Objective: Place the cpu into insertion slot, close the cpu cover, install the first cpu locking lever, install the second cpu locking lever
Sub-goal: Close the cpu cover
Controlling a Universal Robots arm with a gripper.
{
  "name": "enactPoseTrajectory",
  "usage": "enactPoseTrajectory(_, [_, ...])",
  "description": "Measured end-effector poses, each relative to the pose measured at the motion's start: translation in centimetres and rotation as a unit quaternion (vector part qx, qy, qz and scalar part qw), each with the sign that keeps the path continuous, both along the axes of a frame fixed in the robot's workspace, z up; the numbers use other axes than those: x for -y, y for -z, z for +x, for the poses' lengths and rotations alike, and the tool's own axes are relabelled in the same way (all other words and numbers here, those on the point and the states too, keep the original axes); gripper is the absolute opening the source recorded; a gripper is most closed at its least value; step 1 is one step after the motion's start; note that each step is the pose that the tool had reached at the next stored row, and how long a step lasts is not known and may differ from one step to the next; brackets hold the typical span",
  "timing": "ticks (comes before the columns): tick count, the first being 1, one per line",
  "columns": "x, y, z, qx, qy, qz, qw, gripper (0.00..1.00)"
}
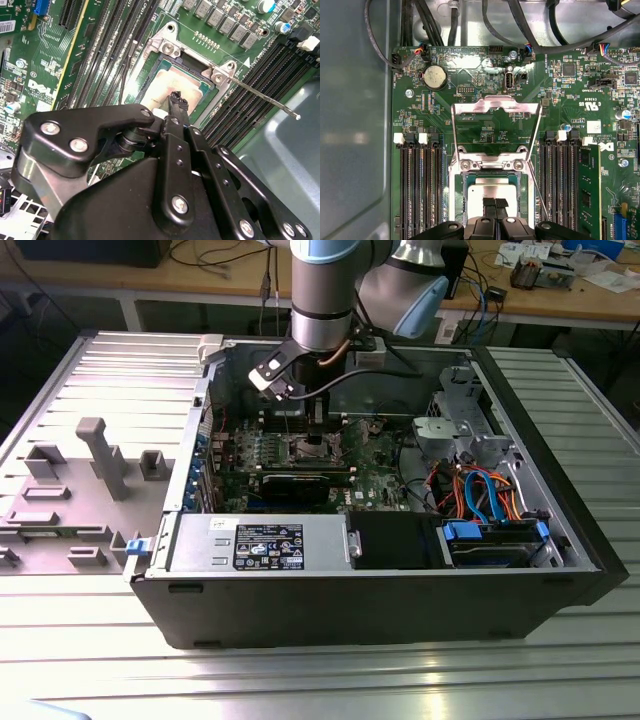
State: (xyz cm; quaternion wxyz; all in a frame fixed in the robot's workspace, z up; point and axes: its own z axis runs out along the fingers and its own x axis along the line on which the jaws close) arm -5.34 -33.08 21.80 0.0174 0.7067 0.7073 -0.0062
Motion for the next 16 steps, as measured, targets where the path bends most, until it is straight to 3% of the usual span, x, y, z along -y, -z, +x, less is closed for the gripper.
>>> enactPoseTrajectory(12, [0.00,-0.01,-0.02,0.0000,-0.006,0.0000,0.99998,0.11])
enactPoseTrajectory(16, [0.00,-0.45,-0.02,0.0000,-0.006,-0.0001,0.99998,0.11])
